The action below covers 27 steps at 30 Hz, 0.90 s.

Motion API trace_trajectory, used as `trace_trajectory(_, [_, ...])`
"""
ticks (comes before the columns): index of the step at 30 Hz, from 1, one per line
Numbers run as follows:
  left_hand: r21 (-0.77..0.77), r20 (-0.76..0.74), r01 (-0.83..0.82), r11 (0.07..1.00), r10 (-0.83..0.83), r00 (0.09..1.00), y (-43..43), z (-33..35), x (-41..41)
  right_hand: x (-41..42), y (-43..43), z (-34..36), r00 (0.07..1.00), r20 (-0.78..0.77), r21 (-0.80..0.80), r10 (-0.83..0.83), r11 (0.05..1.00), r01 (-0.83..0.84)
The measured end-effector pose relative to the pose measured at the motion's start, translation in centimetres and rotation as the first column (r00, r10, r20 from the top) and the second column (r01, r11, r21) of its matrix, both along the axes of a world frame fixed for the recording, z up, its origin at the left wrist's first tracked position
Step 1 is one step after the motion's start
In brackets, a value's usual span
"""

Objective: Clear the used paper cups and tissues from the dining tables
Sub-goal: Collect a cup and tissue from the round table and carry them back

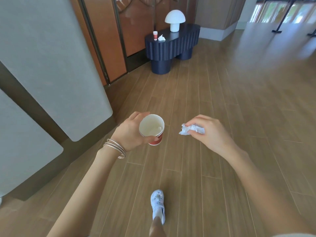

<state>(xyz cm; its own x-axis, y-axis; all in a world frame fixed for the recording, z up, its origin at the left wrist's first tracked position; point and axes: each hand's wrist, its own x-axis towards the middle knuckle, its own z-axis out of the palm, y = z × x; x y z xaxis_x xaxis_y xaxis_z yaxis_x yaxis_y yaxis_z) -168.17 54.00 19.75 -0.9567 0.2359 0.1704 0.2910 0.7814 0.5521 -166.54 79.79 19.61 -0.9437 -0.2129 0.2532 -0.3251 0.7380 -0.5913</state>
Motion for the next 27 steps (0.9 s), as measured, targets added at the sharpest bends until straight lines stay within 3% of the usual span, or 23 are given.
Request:
trace_trajectory(15, [-0.047,0.026,0.053,0.997,-0.052,0.998,-3.0,1.4,-30.2,-29.5,-3.5,2.5,1.000,-0.019,0.019,0.006,1.000,-0.006])
trace_trajectory(27, [-0.035,0.067,0.023,0.999,-0.021,0.998,-2.0,-0.3,-50.7,-51.1,-2.4,-0.1,0.999,0.026,0.046,0.022,0.999,-0.023])
